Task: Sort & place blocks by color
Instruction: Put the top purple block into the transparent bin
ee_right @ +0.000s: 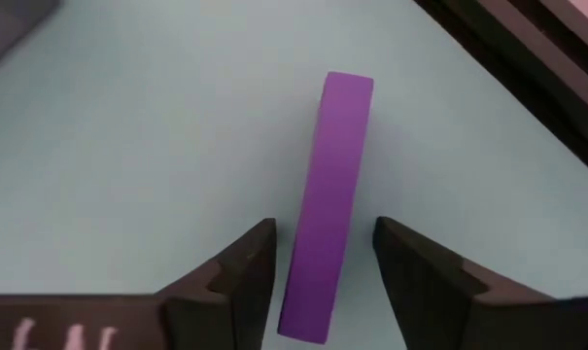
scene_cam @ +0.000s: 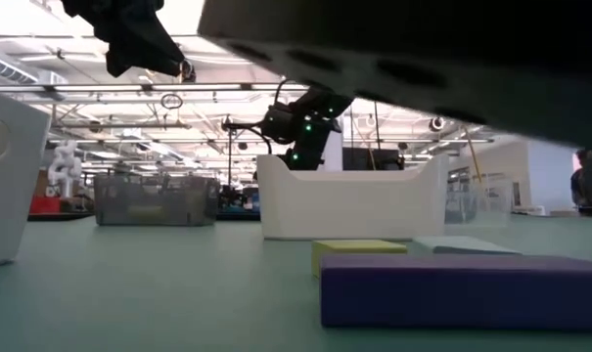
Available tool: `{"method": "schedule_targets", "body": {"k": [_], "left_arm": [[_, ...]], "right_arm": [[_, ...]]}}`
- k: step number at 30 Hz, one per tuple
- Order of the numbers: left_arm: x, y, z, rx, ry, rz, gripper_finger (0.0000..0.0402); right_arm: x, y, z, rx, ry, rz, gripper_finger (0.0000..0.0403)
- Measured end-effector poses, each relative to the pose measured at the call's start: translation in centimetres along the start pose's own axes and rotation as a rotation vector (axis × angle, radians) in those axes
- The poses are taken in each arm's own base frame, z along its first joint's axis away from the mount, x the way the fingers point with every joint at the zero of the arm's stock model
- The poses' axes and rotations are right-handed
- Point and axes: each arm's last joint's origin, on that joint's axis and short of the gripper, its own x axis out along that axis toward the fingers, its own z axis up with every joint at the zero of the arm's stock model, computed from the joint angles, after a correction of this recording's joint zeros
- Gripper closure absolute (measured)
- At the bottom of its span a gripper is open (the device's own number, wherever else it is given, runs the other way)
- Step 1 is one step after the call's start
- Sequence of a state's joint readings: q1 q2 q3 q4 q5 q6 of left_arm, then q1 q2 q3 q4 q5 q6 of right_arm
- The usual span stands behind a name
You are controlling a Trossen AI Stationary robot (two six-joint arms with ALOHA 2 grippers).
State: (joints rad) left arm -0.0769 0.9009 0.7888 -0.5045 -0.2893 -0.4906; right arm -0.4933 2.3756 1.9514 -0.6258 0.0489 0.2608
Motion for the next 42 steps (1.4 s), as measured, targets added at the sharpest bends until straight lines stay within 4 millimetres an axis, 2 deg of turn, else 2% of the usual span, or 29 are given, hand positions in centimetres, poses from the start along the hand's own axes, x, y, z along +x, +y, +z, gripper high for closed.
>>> {"method": "schedule_targets", "body": {"k": [7,10,15,19,23,27,31,34,38,42], "left_arm": [[0.0,0.0,0.0,0.010,0.000,0.000,0.0261],[0.0,0.0,0.0,0.011,0.000,0.000,0.0261],[0.0,0.0,0.0,0.010,0.000,-0.001,0.0261],[0.0,0.0,0.0,0.007,0.000,0.000,0.0261],[0.0,0.0,0.0,0.010,0.000,0.000,0.0261],[0.0,0.0,0.0,0.010,0.000,0.000,0.0261],[0.0,0.0,0.0,0.008,-0.001,0.001,0.0261],[0.0,0.0,0.0,0.000,0.000,0.000,0.0261],[0.1,-0.1,-0.1,-0.007,-0.009,0.021,0.0261],[0.1,-0.2,-0.1,-0.004,-0.032,0.054,0.0261]], "right_arm": [[-0.6,0.0,-0.3,-0.018,0.033,-0.010,0.0250],[-1.2,-0.2,-0.3,-0.018,0.048,-0.016,0.0284],[-1.7,-0.7,0.0,-0.011,0.042,-0.019,0.0365],[-1.8,-1.0,0.2,-0.005,0.030,-0.014,0.0369],[-2.8,-0.7,0.6,-0.019,-0.001,0.022,0.0369],[-5.0,-0.2,1.0,-0.051,-0.037,0.032,0.0369],[-8.9,0.2,1.7,-0.090,-0.127,0.049,0.0369],[-12.4,0.5,1.3,-0.115,-0.203,0.049,0.0369],[-17.1,0.7,-0.7,-0.124,-0.349,0.035,0.0368],[-20.5,1.0,-4.6,-0.103,-0.538,0.098,0.0364]]}}
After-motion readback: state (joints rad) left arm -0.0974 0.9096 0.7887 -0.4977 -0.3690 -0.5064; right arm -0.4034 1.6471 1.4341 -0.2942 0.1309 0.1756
